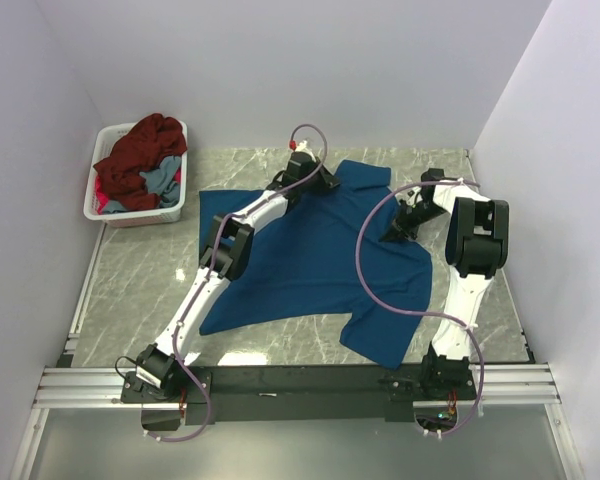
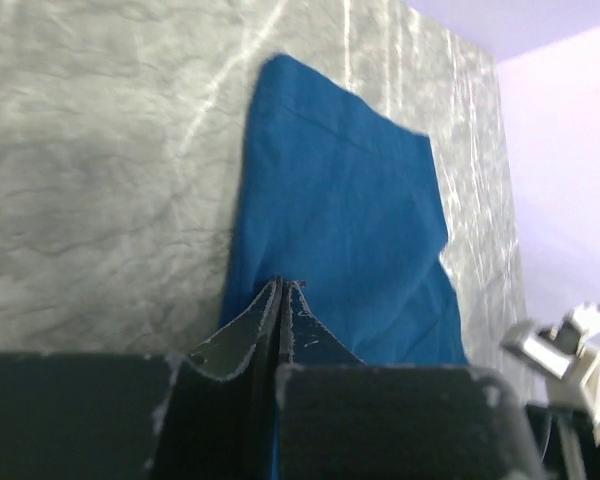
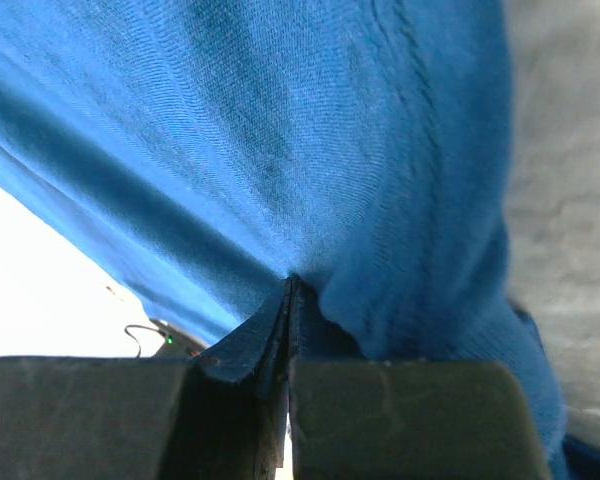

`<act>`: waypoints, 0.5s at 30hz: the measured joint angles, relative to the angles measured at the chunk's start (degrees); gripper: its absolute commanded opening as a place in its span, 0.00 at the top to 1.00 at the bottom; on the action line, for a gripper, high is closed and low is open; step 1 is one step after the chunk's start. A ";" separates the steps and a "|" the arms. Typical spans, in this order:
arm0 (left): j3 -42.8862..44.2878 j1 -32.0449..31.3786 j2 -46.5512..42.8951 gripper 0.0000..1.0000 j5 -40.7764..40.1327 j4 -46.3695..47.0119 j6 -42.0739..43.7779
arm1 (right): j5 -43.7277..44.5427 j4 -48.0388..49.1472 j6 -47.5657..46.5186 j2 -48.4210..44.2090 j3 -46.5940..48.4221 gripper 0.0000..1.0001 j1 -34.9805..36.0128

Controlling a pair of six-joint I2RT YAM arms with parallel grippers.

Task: Fold and stack the t-shirts
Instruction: Flatten the tshirt out

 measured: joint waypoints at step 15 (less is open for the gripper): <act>-1.70 2.51 -1.44 0.89 -0.24 -2.84 -8.07 | 0.00 -0.52 -1.75 -2.71 -4.39 1.00 0.28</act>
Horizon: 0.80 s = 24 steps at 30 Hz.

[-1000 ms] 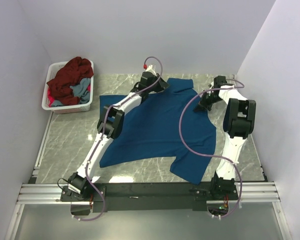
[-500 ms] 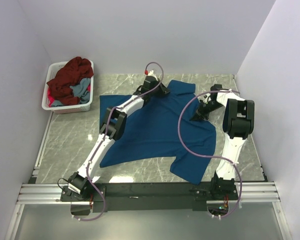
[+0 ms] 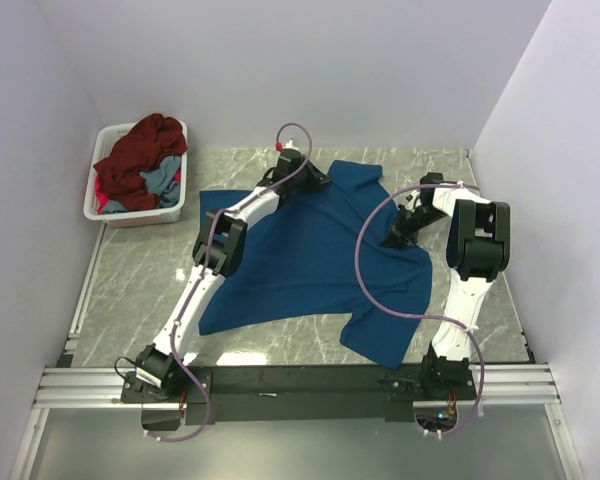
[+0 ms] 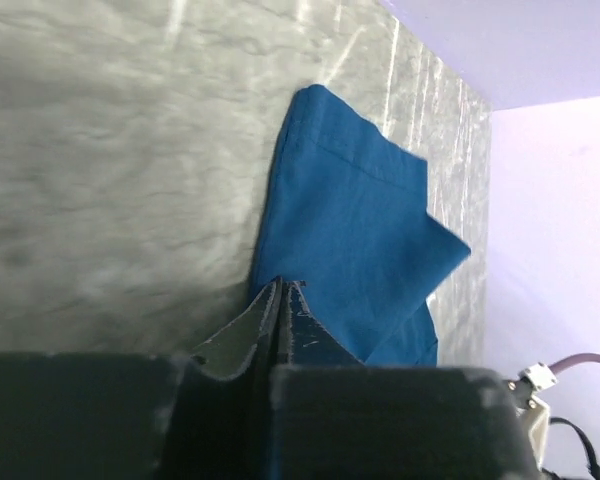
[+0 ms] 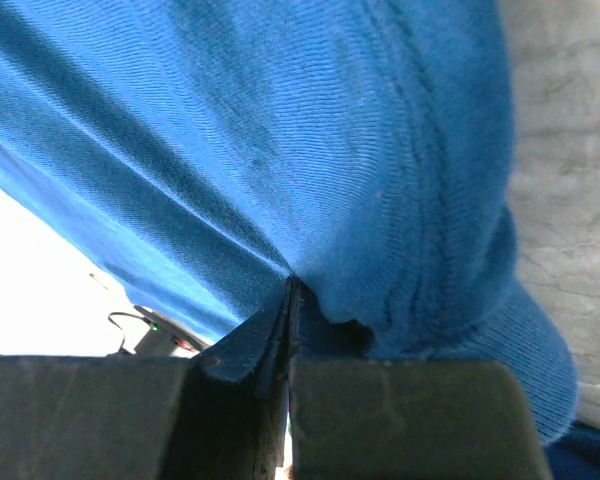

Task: Fold and stack the t-shirts
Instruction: Flatten the tshirt out

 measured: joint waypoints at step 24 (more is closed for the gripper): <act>-38.71 21.70 -47.36 0.38 23.15 -22.77 40.96 | 4.74 -3.54 -13.05 7.76 35.43 0.97 3.32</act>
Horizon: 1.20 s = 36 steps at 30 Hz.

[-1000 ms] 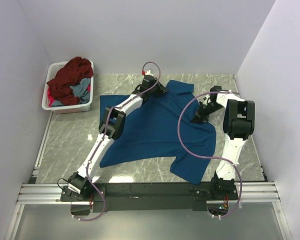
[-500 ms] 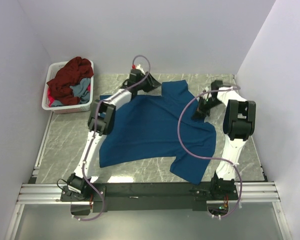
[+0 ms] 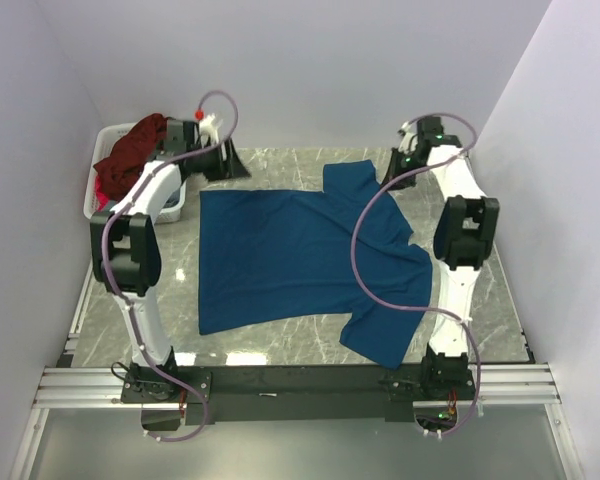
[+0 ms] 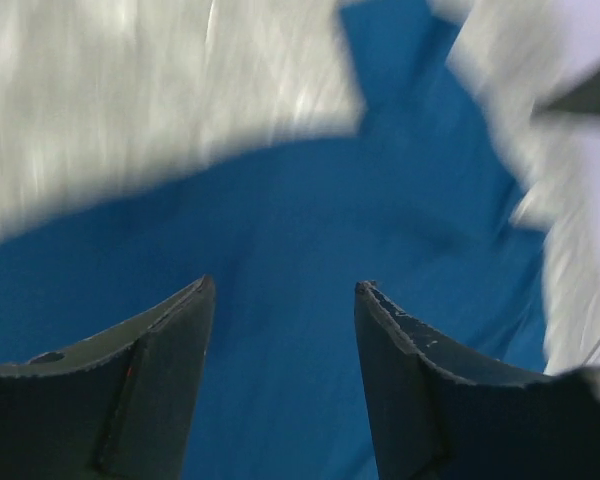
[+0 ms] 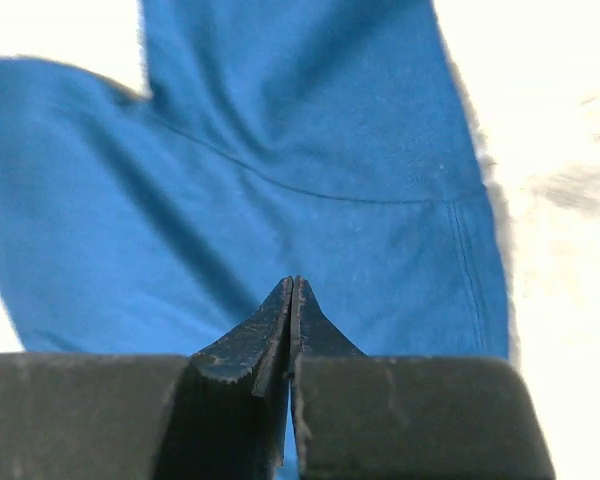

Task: Fold and stack the t-shirts
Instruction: Flatten the tshirt out

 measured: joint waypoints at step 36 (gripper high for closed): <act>1.53 0.94 12.57 0.37 -10.16 -21.33 16.50 | 25.46 -3.30 -7.17 17.97 18.56 0.90 -2.12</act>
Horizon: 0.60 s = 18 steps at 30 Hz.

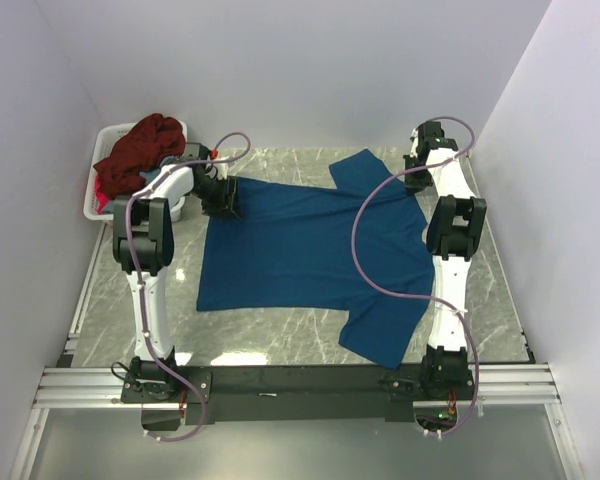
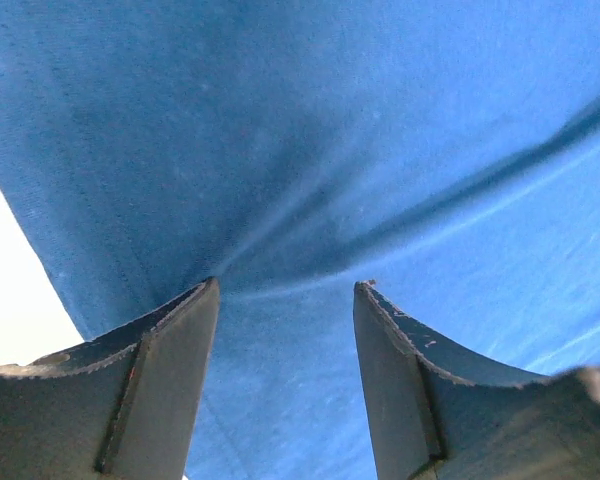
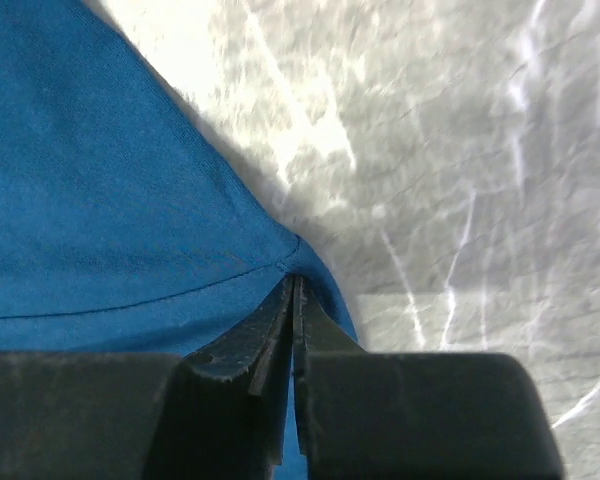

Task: Fold and stack the t-shirts
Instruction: Flatten the tshirt out

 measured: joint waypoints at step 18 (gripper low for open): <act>4.68 0.17 -1.20 0.43 2.10 4.07 -2.01 | 0.61 5.99 -10.49 -8.15 -7.37 0.63 1.16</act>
